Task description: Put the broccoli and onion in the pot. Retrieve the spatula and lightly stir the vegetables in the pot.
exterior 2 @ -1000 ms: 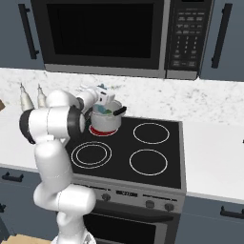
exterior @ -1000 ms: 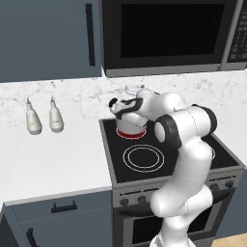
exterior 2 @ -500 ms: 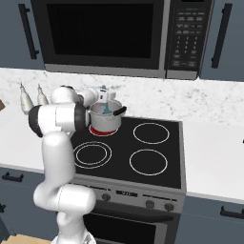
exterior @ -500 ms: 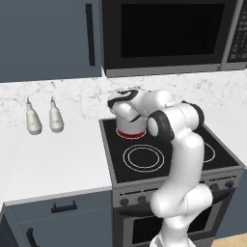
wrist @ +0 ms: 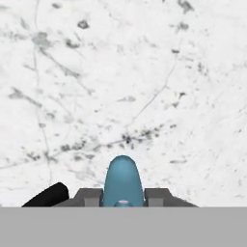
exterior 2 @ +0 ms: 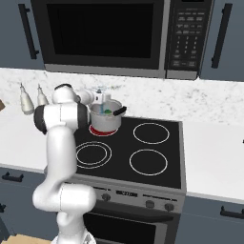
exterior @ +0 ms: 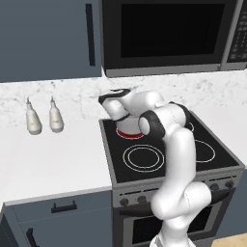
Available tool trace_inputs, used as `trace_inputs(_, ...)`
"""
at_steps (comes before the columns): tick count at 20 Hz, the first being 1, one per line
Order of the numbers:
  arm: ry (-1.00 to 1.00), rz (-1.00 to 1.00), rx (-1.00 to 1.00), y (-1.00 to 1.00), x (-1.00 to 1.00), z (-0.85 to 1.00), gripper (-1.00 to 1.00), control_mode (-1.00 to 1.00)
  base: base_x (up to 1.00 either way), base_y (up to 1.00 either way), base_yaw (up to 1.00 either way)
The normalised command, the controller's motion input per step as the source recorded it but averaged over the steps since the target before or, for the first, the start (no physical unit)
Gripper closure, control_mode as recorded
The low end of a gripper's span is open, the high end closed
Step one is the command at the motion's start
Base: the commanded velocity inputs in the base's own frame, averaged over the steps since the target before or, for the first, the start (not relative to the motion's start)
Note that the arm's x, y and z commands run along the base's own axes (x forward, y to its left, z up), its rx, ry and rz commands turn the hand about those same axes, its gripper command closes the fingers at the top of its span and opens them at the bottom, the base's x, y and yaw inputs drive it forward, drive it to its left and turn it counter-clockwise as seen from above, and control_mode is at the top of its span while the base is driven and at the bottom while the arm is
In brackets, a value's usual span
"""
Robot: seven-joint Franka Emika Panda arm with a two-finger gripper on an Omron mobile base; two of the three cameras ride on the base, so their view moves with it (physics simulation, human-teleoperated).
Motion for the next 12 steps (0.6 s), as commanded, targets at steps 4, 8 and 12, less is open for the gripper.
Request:
trace_inputs(4,-0.13,0.0,0.0,0.09,0.48,-0.56,1.0,-1.0,0.0,0.0,0.0)
trace_inputs(8,-0.24,0.0,0.0,0.0,0.48,-0.32,1.0,-1.0,0.0,0.0,0.0)
trace_inputs(12,-0.31,0.0,0.04,0.0,0.02,0.14,1.0,-1.0,0.0,0.0,0.0)
